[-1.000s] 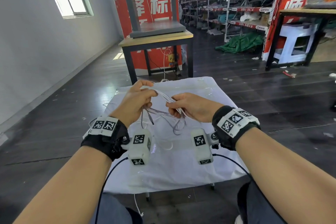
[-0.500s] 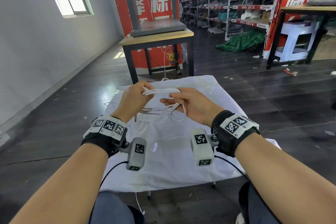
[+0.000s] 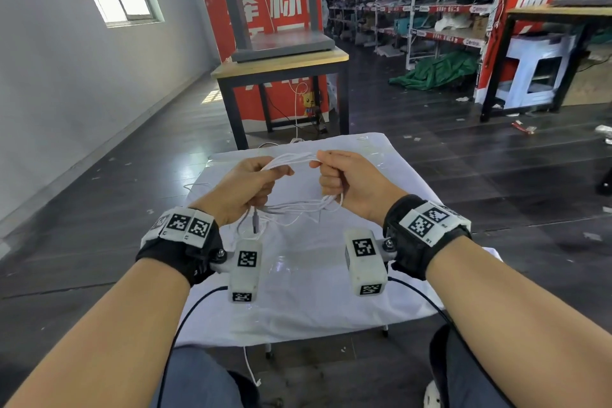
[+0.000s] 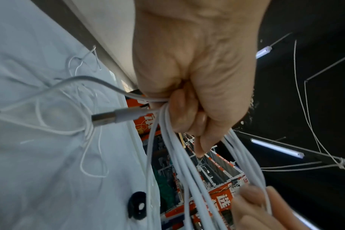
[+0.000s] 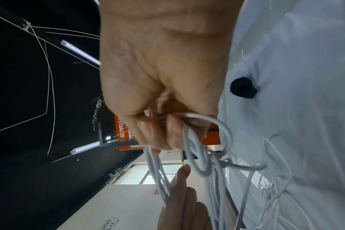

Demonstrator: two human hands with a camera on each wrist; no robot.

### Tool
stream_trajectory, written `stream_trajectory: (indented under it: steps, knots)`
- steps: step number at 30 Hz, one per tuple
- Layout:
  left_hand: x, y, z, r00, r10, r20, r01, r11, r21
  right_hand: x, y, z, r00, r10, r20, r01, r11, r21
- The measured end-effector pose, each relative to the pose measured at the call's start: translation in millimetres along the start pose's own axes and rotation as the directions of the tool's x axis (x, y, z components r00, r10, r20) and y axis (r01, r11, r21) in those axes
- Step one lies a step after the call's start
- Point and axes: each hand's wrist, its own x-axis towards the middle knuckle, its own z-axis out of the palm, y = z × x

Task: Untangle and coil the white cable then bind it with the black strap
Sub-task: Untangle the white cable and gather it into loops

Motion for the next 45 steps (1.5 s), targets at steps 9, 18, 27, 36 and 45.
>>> stream_trajectory:
  steps: [9, 18, 27, 36, 45]
  knots:
    - [7.1, 2.9, -2.0, 0.966, -0.029, -0.257, 0.009, 0.997, -0.080, -3.1, 3.6, -3.9, 0.995, 0.052, 0.090, -0.006, 0.895, -0.446]
    - [10.5, 36.3, 5.8, 0.988, -0.074, -0.138, 0.014, 0.918, -0.396, 3.1, 7.5, -5.4, 0.997, 0.033, 0.076, 0.052, 0.465, -0.884]
    - [8.8, 45.9, 21.2, 0.978, -0.011, -0.208, -0.106, 0.831, -0.546, 8.5, 8.5, 2.6, 0.991, 0.075, 0.113, 0.068, 0.451, -0.890]
    - [8.8, 59.9, 19.2, 0.969, -0.031, -0.246, -0.137, 0.758, -0.637, 5.0, 4.4, 10.6, 0.988, 0.035, 0.150, 0.102, 0.576, -0.811]
    - [16.6, 45.9, 13.8, 0.974, -0.083, -0.213, -0.089, 0.721, -0.687, 2.1, 6.7, 6.6, 0.979, 0.133, 0.157, 0.008, 0.739, -0.673]
